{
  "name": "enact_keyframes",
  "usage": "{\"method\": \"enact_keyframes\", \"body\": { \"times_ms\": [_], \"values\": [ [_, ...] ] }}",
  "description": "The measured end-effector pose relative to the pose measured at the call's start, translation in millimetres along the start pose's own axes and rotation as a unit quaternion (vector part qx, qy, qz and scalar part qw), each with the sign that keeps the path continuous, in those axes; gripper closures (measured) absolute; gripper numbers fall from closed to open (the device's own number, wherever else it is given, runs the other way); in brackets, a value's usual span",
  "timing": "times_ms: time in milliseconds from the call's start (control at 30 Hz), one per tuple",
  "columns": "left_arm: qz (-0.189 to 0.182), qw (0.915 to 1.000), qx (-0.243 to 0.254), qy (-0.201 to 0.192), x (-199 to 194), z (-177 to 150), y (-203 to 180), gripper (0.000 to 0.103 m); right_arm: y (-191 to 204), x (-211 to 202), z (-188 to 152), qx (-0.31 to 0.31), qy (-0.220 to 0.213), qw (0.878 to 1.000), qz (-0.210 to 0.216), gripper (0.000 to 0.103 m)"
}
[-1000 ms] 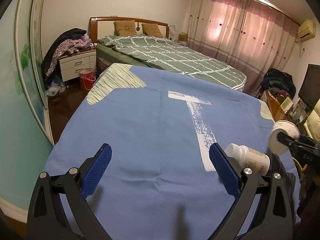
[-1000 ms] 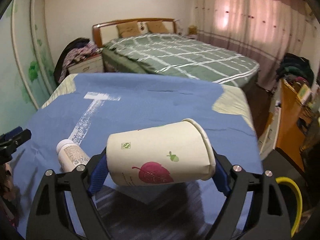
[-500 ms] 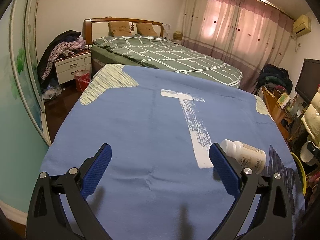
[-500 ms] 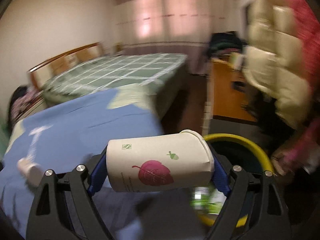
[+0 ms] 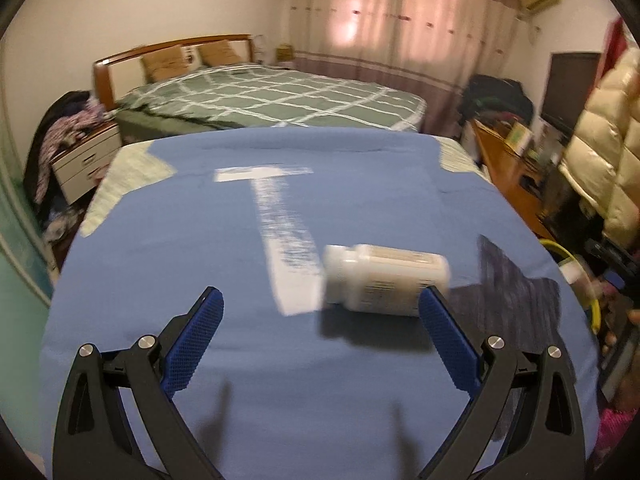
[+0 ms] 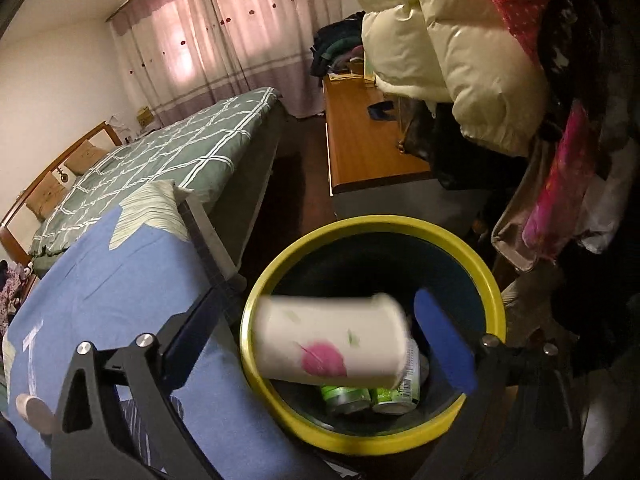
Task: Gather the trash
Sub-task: 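Carry the paper cup into the yellow bin and open the right tool, then grasp the white pill bottle with the left tool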
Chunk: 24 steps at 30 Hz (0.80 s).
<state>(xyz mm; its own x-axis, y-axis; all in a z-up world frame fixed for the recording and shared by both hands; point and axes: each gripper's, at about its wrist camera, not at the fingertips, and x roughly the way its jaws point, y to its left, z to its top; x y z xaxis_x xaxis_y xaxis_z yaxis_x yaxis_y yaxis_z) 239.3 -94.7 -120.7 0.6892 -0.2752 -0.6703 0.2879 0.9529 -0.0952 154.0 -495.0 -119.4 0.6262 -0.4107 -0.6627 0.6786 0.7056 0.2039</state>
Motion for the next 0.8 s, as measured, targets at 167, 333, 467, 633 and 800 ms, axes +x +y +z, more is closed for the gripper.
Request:
{"method": "enact_keyframes", "body": {
  "times_ms": [167, 333, 467, 633, 800],
  "values": [
    [-0.015, 0.9992, 0.035, 0.009, 1, 2, -28, 0.007, 4, -3, -2, -0.005, -0.005, 1.000, -0.002, 0.009],
    [-0.014, 0.9981, 0.053, 0.028, 11, 5, -38, 0.007, 10, -8, -3, -0.017, -0.015, 1.000, 0.000, 0.007],
    [-0.013, 0.9973, 0.052, 0.050, 31, 13, -35, 0.007, 11, -9, -3, -0.018, -0.013, 1.000, 0.007, 0.007],
    [-0.013, 0.9965, 0.057, 0.059, 47, 23, -35, 0.007, 10, -8, -3, -0.014, -0.010, 1.000, 0.016, 0.007],
    [-0.014, 0.9952, 0.062, 0.074, 63, 28, -37, 0.007, 11, -8, -3, -0.016, -0.009, 1.000, 0.022, 0.007]
  ]
}}
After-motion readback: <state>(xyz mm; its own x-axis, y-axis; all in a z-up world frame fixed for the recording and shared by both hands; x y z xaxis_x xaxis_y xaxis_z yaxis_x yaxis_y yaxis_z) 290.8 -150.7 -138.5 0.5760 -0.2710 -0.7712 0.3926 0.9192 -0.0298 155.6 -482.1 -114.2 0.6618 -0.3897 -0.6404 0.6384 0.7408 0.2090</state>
